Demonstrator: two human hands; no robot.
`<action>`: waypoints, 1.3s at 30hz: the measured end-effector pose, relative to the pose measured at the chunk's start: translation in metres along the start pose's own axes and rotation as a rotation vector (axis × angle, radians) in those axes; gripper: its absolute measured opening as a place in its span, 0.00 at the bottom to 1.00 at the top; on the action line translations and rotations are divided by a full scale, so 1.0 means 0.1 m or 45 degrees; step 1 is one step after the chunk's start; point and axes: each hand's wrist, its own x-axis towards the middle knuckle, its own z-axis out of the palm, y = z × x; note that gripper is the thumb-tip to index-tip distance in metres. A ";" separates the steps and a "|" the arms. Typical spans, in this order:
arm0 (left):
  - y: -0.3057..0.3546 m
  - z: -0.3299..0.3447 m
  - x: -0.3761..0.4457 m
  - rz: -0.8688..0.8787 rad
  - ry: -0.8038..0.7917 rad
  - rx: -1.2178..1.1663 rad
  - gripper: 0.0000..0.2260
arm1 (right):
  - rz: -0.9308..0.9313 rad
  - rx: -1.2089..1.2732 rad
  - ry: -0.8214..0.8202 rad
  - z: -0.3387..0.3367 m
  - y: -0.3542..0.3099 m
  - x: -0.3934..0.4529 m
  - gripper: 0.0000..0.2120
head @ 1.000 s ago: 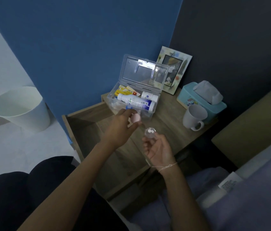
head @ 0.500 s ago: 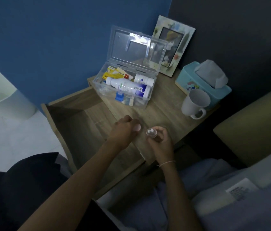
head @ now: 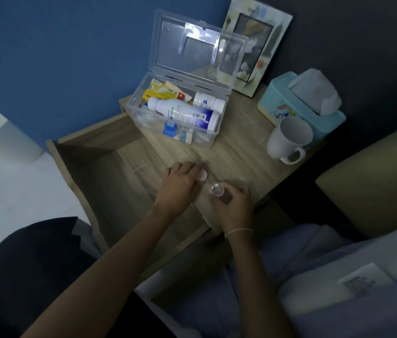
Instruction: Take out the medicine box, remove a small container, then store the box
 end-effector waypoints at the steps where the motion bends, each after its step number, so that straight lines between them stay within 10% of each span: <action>1: 0.01 -0.01 0.00 -0.005 0.009 -0.008 0.18 | 0.009 -0.014 -0.014 0.01 0.00 0.00 0.11; 23: -0.08 0.00 -0.17 0.177 0.141 -0.001 0.17 | 0.046 0.108 0.048 -0.03 -0.10 -0.03 0.28; 34: -0.32 -0.05 0.23 -0.006 -0.008 -0.002 0.22 | -0.101 0.181 0.890 -0.76 -0.56 0.76 0.20; 39: -0.37 0.00 0.23 -0.033 -0.046 -0.028 0.27 | 0.139 0.149 0.778 -0.85 -0.33 0.97 0.37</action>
